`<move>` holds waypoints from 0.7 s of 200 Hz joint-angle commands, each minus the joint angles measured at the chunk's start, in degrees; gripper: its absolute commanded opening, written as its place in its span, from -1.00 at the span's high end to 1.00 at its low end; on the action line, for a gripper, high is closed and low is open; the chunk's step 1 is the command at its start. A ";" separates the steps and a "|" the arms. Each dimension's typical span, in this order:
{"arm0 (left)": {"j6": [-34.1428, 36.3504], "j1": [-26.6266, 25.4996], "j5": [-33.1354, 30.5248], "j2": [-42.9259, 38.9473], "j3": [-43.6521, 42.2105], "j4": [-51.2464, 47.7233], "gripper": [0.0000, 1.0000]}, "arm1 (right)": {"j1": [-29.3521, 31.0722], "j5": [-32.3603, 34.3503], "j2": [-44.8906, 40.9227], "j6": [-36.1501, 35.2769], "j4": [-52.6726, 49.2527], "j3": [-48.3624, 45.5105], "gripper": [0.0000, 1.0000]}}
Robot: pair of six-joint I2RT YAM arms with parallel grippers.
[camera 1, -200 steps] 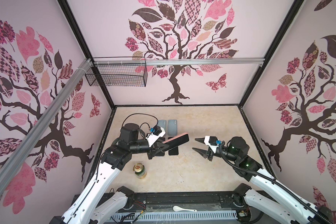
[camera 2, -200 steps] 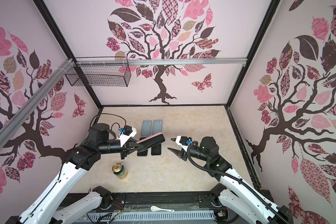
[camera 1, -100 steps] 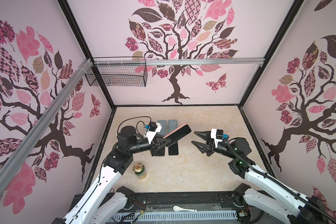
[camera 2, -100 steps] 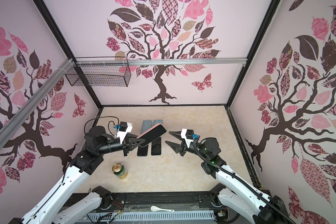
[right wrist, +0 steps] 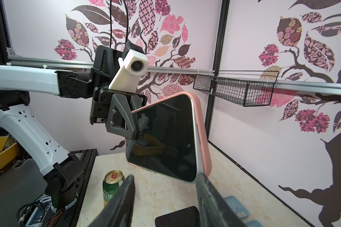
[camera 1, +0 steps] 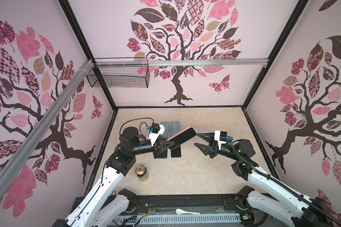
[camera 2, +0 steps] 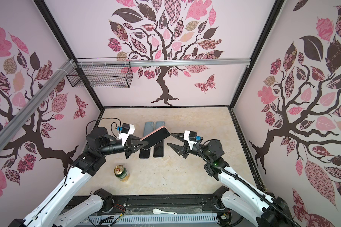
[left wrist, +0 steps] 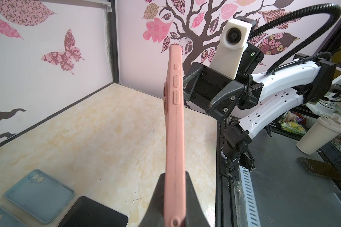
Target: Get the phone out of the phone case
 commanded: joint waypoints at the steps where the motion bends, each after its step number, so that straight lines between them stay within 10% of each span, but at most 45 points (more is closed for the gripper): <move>1: 0.86 0.01 2.13 -0.03 0.02 2.89 1.00 | -0.15 -1.40 -0.41 0.87 2.70 0.67 -0.06; 140: 2.57 0.08 4.71 0.96 0.81 0.61 1.00 | -0.16 -2.36 0.47 1.59 0.76 1.23 -0.03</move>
